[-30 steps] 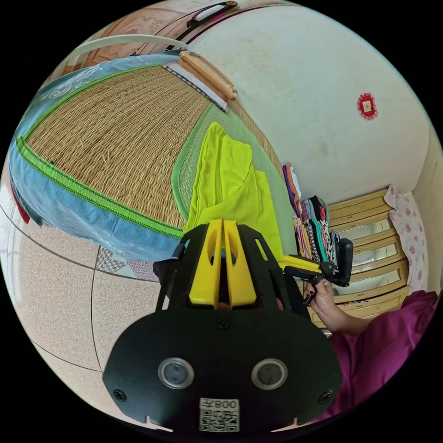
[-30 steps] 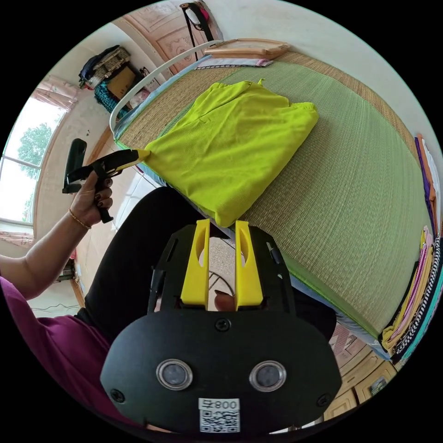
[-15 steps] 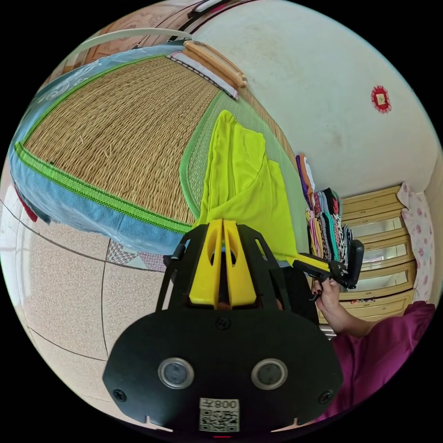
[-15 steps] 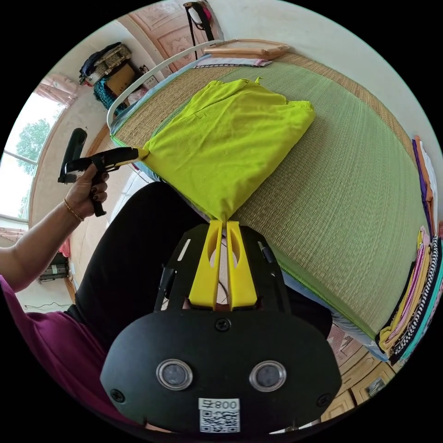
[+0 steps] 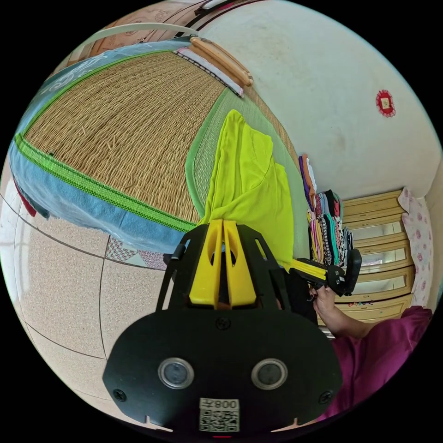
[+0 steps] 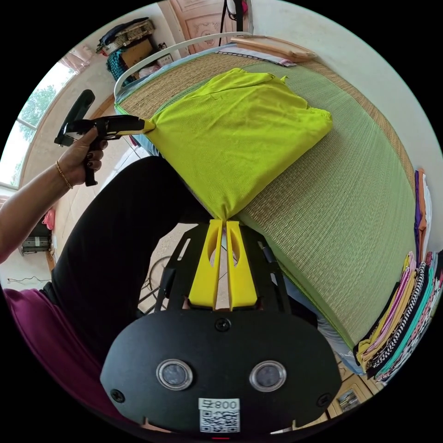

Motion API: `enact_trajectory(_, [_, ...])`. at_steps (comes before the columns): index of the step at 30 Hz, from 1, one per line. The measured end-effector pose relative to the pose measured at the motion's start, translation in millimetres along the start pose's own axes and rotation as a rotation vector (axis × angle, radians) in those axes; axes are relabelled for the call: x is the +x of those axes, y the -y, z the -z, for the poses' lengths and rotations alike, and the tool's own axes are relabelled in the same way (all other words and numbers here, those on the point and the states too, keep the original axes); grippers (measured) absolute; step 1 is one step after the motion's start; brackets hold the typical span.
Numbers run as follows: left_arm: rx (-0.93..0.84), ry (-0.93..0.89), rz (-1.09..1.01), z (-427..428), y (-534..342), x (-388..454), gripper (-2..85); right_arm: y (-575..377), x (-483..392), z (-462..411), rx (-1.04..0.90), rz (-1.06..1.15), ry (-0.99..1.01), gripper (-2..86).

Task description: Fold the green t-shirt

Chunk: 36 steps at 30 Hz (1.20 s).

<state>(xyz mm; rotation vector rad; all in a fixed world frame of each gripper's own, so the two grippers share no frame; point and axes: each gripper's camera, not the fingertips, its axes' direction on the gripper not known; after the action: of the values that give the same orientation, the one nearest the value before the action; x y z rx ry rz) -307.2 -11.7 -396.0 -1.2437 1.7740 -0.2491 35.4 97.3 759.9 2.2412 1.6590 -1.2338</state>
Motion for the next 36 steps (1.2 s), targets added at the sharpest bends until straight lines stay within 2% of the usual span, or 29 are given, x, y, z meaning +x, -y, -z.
enact_trajectory(8, [0.014, -0.018, 0.017, -14.3, -3.7, 2.2, 0.0, -39.0, 29.6, -15.6, -0.033, -0.066, 0.124, 0.2])
enact_trajectory(10, [0.015, -0.024, 0.021, -17.6, -4.6, 2.6, 0.0, -50.5, 45.8, -7.9, 0.029, -0.115, 0.233, 0.2])
enact_trajectory(15, [0.019, -0.032, 0.034, -27.9, -7.8, 5.2, 0.1, -46.3, 68.4, 2.4, 0.172, -0.15, 0.356, 0.2])
enact_trajectory(20, [0.017, -0.029, 0.035, -37.6, -10.1, 9.0, 0.1, -44.0, 82.8, -55.0, 0.06, -0.174, 0.398, 0.1])
enact_trajectory(31, [0.07, -0.076, 0.07, -46.5, -29.1, 20.2, 0.4, -90.0, 117.4, -100.6, 0.087, -0.233, 0.554, 0.3])
enact_trajectory(36, [0.029, -0.151, 0.0, -59.6, -51.9, 52.6, 1.3, -125.1, 134.0, -135.5, 0.057, -0.3, 0.642, 0.8])
